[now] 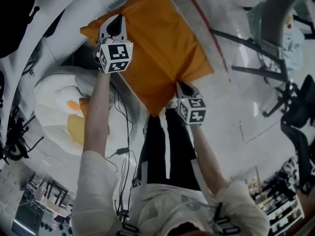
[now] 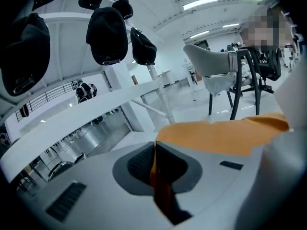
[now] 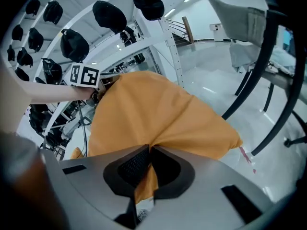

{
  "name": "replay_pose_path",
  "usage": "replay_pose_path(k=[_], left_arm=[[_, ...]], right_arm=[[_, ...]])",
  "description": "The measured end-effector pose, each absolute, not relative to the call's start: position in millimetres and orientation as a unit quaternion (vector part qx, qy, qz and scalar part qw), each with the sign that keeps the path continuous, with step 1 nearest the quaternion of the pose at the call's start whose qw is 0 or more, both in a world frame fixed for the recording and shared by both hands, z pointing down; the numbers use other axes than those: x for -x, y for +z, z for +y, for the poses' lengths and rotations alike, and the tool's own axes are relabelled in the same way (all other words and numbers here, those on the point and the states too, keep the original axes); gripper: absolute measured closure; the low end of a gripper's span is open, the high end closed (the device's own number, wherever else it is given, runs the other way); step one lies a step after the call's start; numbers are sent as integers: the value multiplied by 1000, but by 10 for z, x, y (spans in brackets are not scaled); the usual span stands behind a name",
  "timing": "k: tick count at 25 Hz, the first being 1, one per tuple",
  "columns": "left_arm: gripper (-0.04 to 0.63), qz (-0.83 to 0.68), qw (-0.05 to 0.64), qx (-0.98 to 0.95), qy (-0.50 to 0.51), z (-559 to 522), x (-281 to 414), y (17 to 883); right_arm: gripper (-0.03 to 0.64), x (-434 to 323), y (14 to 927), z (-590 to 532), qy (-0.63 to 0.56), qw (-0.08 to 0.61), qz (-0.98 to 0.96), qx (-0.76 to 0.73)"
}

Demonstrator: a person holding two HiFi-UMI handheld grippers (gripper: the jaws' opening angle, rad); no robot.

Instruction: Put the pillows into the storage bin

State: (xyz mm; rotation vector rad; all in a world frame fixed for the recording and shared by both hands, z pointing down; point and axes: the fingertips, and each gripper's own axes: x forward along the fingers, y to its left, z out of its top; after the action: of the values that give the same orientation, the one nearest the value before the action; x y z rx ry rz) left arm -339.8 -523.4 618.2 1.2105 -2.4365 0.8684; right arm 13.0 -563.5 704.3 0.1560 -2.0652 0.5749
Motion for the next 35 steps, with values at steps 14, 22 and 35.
replay_pose_path(k=[14, 22, 35], left_arm=[[376, -869, 145, -408, 240, -5215, 3009, 5367], [368, -920, 135, -321, 180, -4624, 2856, 3946], [362, -973, 227, -17, 17, -1618, 1343, 3744]], right_arm=[[264, 556, 6356, -5534, 221, 453, -863, -28], [264, 1073, 5055, -5825, 204, 365, -908, 4], [265, 1381, 3779, -3605, 111, 294, -918, 242]])
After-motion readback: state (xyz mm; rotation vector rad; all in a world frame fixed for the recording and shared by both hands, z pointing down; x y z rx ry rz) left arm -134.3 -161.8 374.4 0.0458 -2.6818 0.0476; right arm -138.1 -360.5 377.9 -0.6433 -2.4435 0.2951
